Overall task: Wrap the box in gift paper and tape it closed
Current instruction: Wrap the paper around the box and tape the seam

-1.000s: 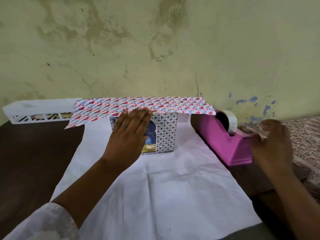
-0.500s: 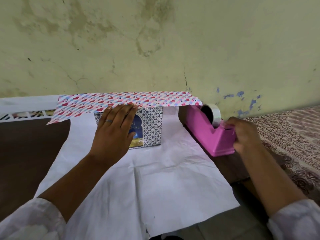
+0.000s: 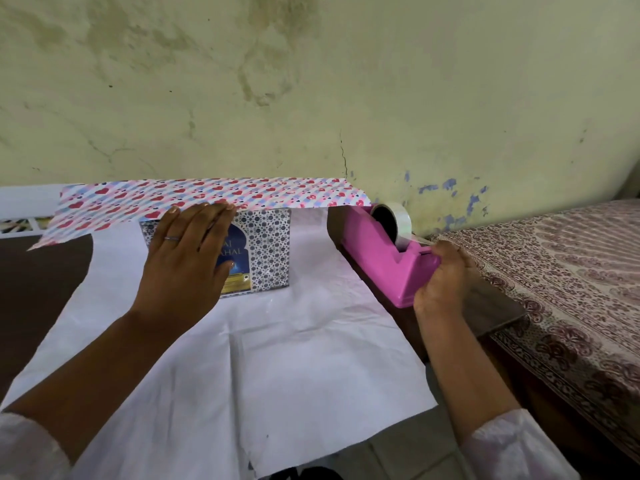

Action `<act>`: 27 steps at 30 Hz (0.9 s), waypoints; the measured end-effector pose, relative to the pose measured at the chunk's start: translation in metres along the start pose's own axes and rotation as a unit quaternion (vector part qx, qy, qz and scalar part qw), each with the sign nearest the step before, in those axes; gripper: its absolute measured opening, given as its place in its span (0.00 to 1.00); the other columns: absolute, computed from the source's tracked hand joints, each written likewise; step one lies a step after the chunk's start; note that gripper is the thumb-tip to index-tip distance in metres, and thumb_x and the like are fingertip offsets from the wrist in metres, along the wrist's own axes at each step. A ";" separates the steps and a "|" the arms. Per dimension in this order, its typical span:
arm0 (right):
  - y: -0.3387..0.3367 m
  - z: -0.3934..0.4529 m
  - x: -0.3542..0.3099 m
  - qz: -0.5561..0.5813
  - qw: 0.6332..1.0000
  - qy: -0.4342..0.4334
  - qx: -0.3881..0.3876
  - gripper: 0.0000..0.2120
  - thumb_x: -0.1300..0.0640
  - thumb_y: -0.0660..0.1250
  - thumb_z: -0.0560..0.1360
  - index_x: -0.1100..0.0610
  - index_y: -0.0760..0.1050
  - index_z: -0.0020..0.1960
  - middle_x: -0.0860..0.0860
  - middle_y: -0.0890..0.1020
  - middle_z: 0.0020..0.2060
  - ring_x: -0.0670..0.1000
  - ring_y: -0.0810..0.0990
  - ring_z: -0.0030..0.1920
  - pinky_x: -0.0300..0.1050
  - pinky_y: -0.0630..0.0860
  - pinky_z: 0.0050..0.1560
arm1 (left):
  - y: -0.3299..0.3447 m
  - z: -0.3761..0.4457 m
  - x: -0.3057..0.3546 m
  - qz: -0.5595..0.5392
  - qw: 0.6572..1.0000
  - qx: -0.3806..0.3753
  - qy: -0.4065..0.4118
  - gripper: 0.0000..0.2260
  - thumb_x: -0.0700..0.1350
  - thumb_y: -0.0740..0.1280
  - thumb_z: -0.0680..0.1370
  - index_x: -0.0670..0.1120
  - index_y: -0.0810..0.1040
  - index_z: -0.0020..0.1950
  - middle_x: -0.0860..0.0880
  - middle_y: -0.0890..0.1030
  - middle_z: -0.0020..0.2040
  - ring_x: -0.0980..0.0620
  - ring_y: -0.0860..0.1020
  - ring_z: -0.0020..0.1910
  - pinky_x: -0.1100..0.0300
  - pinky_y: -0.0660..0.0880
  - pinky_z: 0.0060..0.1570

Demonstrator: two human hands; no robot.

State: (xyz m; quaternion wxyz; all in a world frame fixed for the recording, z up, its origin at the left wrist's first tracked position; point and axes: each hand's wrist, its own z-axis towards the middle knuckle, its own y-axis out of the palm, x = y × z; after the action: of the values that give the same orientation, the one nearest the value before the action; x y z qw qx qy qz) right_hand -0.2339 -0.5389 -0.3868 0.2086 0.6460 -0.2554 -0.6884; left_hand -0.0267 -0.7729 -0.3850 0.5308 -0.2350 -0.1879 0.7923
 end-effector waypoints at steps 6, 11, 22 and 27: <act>-0.006 -0.005 0.002 -0.058 0.998 -0.003 0.027 0.11 0.68 0.66 0.68 0.56 0.68 0.34 0.51 0.76 0.32 0.52 0.77 0.33 0.44 0.74 0.35 | -0.002 0.001 -0.002 0.000 1.000 -0.014 0.004 0.32 0.41 0.75 0.68 0.38 0.69 0.69 0.38 0.74 0.64 0.38 0.70 0.63 0.47 0.59 0.68; -0.015 -0.009 -0.010 -0.160 0.987 0.028 -0.024 0.07 0.65 0.66 0.70 0.57 0.72 0.36 0.52 0.77 0.33 0.50 0.75 0.33 0.39 0.68 0.32 | -0.001 0.001 -0.002 0.001 1.000 -0.012 0.006 0.32 0.41 0.75 0.68 0.38 0.69 0.69 0.38 0.74 0.64 0.38 0.71 0.63 0.45 0.60 0.67; -0.019 -0.007 -0.016 -0.470 0.872 -0.124 -0.058 0.05 0.61 0.65 0.73 0.59 0.75 0.39 0.57 0.80 0.38 0.54 0.80 0.37 0.51 0.80 0.39 | -0.004 0.001 0.001 -0.002 1.000 -0.025 -0.006 0.32 0.41 0.76 0.67 0.39 0.69 0.69 0.38 0.74 0.64 0.38 0.71 0.64 0.46 0.59 0.68; -0.020 -0.005 -0.017 -0.549 0.804 -0.218 -0.065 0.13 0.62 0.61 0.71 0.62 0.70 0.29 0.61 0.78 0.34 0.58 0.77 0.32 0.42 0.68 0.31 | -0.006 0.001 0.003 -0.004 1.000 -0.027 -0.012 0.32 0.40 0.76 0.67 0.38 0.69 0.69 0.38 0.74 0.64 0.38 0.71 0.64 0.47 0.58 0.68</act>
State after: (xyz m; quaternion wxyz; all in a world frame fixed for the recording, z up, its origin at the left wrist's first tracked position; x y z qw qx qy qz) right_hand -0.2263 -0.5128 -0.3859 -0.2243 0.4956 0.1490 -0.8258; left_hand -0.0239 -0.7680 -0.3817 0.5249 -0.2388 -0.2167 0.7877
